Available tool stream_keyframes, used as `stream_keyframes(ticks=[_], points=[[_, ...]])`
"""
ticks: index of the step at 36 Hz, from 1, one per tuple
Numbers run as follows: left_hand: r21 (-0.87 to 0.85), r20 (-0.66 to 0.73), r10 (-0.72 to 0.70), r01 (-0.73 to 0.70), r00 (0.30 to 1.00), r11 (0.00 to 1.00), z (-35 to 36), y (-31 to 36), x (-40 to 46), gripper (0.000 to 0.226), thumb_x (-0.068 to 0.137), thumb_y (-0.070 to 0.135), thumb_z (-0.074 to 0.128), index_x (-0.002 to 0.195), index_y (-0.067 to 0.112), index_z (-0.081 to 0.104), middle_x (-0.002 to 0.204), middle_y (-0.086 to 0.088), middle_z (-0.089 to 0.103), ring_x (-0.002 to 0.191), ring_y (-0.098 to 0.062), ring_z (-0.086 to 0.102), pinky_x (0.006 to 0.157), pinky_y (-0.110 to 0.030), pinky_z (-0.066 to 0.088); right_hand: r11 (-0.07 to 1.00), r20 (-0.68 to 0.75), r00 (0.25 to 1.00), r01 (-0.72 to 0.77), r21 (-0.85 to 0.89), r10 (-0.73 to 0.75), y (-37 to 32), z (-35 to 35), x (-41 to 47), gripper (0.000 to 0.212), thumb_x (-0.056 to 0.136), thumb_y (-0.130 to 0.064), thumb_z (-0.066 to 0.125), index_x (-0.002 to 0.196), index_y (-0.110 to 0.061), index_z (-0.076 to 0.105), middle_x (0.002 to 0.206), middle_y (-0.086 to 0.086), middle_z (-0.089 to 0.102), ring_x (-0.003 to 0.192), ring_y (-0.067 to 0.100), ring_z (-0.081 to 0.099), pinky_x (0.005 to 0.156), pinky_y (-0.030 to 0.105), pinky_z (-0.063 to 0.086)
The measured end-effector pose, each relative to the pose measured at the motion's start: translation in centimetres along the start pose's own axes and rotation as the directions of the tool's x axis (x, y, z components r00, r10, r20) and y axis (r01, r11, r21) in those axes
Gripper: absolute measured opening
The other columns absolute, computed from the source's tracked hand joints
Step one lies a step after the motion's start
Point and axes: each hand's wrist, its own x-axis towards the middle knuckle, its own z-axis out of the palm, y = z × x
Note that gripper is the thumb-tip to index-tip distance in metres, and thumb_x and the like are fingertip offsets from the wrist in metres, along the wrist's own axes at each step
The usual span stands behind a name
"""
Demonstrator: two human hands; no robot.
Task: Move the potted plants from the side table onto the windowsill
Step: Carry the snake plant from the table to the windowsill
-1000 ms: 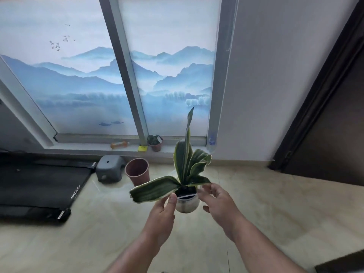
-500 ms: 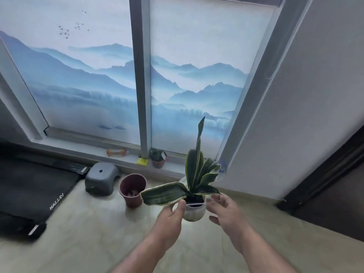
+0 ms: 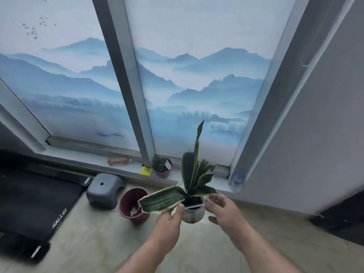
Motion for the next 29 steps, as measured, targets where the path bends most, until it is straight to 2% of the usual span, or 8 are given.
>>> stream_keyframes(ticks=[8,12,14,17,20,24,27,29], points=[[-0.067,0.007,-0.083,0.083,0.997,0.994,2.8,2.2,9.7,0.024,0.093,0.058,0.053,0.097,0.039,0.068,0.095,0.023,0.069,0.094,-0.001,0.061,0.100,-0.046,0.052,0.994,0.043,0.997,-0.066,-0.083,0.069,-3.4,-2.0,10.4,0.014,0.095,-0.026,0.070,0.108,-0.022,0.064,0.117,0.000,0.068,0.113,0.020,0.065,0.101,0.045,0.054],[-0.124,0.018,-0.165,0.166,0.986,0.978,2.9,2.6,14.3,0.031,0.093,0.056,0.055,0.079,0.029,0.058,0.079,0.016,0.051,0.073,-0.006,0.048,0.090,-0.037,0.050,0.989,0.045,0.993,-0.101,-0.108,0.106,-4.5,-1.7,14.9,0.015,0.095,-0.024,0.070,0.109,-0.020,0.064,0.118,0.001,0.068,0.112,0.019,0.065,0.100,0.043,0.055],[-0.140,0.035,-0.189,0.193,0.981,0.971,2.8,2.6,17.0,0.030,0.094,0.053,0.055,0.076,0.029,0.054,0.077,0.017,0.044,0.072,-0.008,0.043,0.082,-0.035,0.044,0.984,0.040,0.991,-0.125,-0.129,0.131,-4.9,-1.2,17.7,0.016,0.095,-0.023,0.070,0.110,-0.018,0.064,0.118,0.002,0.068,0.113,0.020,0.065,0.101,0.044,0.055],[-0.149,0.043,-0.197,0.201,0.980,0.968,2.3,2.4,20.8,0.030,0.092,0.057,0.054,0.079,0.030,0.052,0.078,0.018,0.046,0.071,-0.005,0.043,0.081,-0.034,0.045,0.976,0.028,0.988,-0.147,-0.158,0.153,-5.4,-0.6,21.2,0.022,0.095,-0.024,0.070,0.115,-0.016,0.064,0.119,0.002,0.069,0.114,0.021,0.065,0.100,0.042,0.055],[-0.131,0.070,-0.208,0.215,0.976,0.968,1.5,2.2,25.0,0.035,0.088,0.063,0.052,0.076,0.030,0.054,0.080,0.017,0.051,0.074,-0.005,0.048,0.089,-0.036,0.050,0.969,0.014,0.985,-0.169,-0.183,0.174,-5.9,0.4,25.1,0.023,0.095,-0.026,0.070,0.116,-0.016,0.066,0.119,0.002,0.071,0.114,0.021,0.067,0.096,0.038,0.056],[-0.122,0.067,-0.255,0.262,0.965,0.957,0.5,2.8,29.8,0.041,0.095,0.056,0.050,0.083,0.020,0.065,0.089,0.009,0.062,0.092,-0.014,0.063,0.103,-0.044,0.051,0.954,0.025,0.977,-0.203,-0.219,0.213,-6.5,1.8,30.7,0.021,0.095,-0.025,0.070,0.115,-0.018,0.069,0.120,0.003,0.073,0.115,0.023,0.067,0.095,0.037,0.055],[-0.134,0.051,-0.244,0.249,0.968,0.959,0.2,3.3,32.2,0.028,0.099,0.047,0.049,0.084,0.028,0.064,0.096,0.021,0.067,0.105,-0.007,0.061,0.108,-0.041,0.046,0.948,0.049,0.974,-0.202,-0.247,0.221,-6.7,2.6,33.8,0.017,0.095,-0.024,0.070,0.111,-0.019,0.071,0.117,0.004,0.074,0.112,0.024,0.068,0.101,0.043,0.054],[-0.127,0.069,-0.230,0.237,0.971,0.963,0.0,3.1,34.8,0.029,0.102,0.041,0.047,0.083,0.034,0.068,0.089,0.031,0.071,0.102,0.003,0.059,0.109,-0.037,0.045,0.946,0.054,0.973,-0.203,-0.251,0.223,-6.3,3.0,36.7,0.013,0.096,-0.019,0.069,0.108,-0.013,0.071,0.113,0.012,0.073,0.103,0.024,0.066,0.098,0.045,0.053]])
